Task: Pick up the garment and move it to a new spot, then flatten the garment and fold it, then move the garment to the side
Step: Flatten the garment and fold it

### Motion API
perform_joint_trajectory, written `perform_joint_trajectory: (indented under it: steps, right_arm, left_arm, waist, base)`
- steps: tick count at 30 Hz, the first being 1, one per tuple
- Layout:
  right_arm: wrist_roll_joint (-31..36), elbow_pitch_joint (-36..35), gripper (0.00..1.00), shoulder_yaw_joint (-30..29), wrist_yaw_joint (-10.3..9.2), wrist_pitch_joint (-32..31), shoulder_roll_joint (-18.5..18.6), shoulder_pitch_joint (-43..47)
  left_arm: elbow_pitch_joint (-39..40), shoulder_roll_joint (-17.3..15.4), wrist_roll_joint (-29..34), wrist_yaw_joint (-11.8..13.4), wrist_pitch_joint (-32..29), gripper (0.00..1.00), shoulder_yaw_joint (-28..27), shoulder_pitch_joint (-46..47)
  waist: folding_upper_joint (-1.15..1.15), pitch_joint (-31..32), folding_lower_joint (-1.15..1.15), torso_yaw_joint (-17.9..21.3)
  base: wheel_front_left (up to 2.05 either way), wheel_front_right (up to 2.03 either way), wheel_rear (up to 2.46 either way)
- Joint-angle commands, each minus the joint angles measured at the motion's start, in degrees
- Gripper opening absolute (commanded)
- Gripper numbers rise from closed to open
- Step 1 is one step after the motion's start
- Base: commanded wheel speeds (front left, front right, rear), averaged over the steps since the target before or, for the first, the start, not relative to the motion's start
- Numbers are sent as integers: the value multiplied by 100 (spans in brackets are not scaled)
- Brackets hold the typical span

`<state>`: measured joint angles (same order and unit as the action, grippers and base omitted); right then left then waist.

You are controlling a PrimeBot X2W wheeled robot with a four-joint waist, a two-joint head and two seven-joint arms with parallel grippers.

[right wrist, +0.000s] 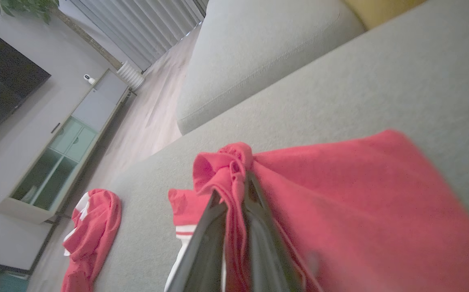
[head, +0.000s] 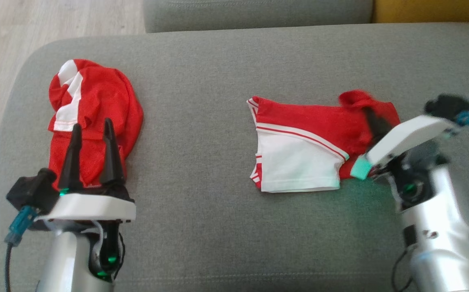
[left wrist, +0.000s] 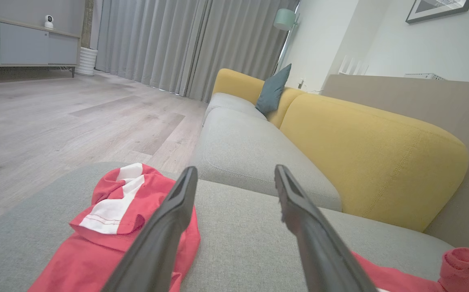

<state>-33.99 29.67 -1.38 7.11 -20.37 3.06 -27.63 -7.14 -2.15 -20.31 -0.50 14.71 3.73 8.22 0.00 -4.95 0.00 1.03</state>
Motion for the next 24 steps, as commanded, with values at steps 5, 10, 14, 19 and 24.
perform_joint_trajectory:
  steps: [5,10,14,19,24]
  right_arm:
    - [-1482,969,0,1190,37,989,-17,-603]
    - [-2980,1798,0,2594,37,1942,-18,-1050]
    - [-3899,2193,0,3683,37,2501,-18,-1325]
    - [-4603,2544,0,4614,37,2900,-18,-1556]
    - [-5365,2833,100,5508,37,3211,-18,-1828]
  left_arm:
    - [168,-73,-51,0,29,100,11,161]
    - [110,-73,-81,1,29,100,117,184]
    - [76,-73,-100,10,29,100,116,181]
    - [62,-73,-118,13,29,100,135,193]
    - [67,-73,-139,32,29,100,144,201]
  waist:
    - [0,-71,0,-140]
    - [0,-114,0,-280]
    - [0,-132,0,-365]
    - [0,-156,0,-431]
    - [0,-195,0,-473]
  base:
    - [0,0,0]
    - [0,0,0]
    - [0,0,0]
    - [0,0,0]
    - [0,0,0]
